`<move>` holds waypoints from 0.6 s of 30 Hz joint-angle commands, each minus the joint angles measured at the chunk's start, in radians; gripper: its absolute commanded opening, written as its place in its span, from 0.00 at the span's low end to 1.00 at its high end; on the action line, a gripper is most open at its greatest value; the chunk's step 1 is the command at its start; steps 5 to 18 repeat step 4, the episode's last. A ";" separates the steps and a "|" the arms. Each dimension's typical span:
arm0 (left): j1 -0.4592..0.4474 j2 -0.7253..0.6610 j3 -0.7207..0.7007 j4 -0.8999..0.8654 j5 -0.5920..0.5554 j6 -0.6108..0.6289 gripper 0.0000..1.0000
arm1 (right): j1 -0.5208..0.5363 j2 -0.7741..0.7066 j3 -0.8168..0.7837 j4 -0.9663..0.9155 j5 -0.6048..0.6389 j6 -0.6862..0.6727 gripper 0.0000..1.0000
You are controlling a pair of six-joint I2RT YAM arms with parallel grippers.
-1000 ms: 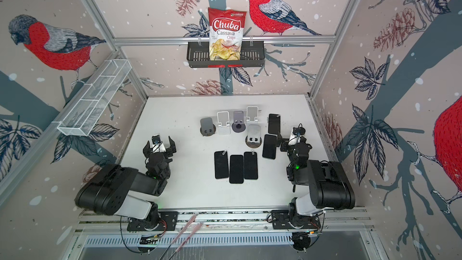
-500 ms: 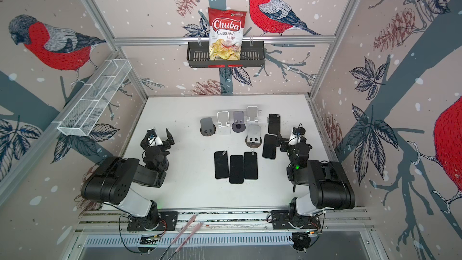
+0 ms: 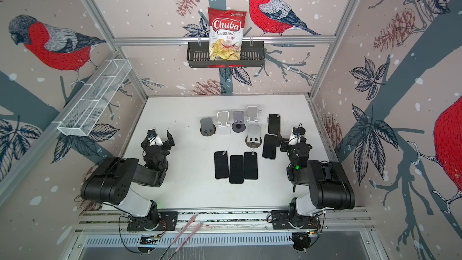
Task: Remove the phone from the phone stand
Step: Reset both arms
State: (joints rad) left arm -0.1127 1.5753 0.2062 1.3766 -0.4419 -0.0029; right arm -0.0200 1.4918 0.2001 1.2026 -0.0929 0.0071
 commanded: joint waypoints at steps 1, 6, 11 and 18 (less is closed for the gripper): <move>-0.004 0.001 -0.006 0.031 -0.022 -0.004 0.97 | 0.000 -0.004 0.004 0.036 -0.009 0.008 1.00; -0.011 0.004 -0.001 0.026 -0.032 0.003 0.97 | 0.000 -0.002 0.004 0.037 -0.010 0.008 0.99; -0.011 0.004 -0.001 0.026 -0.032 0.003 0.97 | 0.000 -0.002 0.004 0.037 -0.010 0.008 0.99; -0.011 0.004 -0.001 0.026 -0.032 0.003 0.97 | 0.000 -0.002 0.004 0.037 -0.010 0.008 0.99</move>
